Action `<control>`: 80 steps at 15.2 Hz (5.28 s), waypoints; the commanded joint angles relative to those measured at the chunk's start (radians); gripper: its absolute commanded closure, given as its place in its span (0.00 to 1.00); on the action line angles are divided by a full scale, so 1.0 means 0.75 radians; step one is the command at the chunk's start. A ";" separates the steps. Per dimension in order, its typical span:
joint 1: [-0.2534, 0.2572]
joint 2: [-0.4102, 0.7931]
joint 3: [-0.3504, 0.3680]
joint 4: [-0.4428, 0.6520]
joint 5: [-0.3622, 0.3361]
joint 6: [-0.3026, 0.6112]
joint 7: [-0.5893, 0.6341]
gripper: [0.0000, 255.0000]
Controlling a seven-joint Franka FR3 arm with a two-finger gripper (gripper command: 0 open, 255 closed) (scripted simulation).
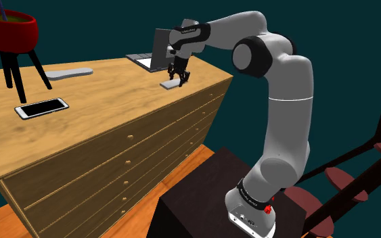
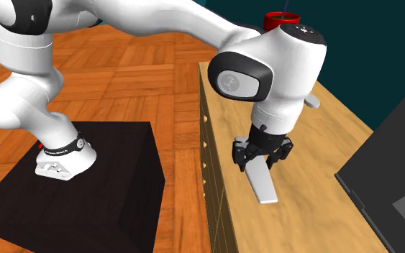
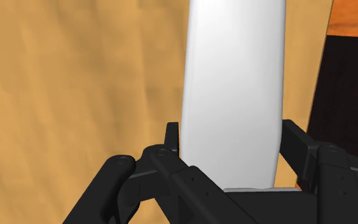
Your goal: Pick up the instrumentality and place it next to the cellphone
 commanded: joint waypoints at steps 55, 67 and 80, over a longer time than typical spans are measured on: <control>0.752 0.242 0.269 0.407 -0.113 -0.125 1.066 1.00; 0.753 0.266 0.272 0.355 -0.109 -0.049 1.062 1.00; 0.749 0.231 0.268 0.466 -0.115 -0.195 1.068 0.00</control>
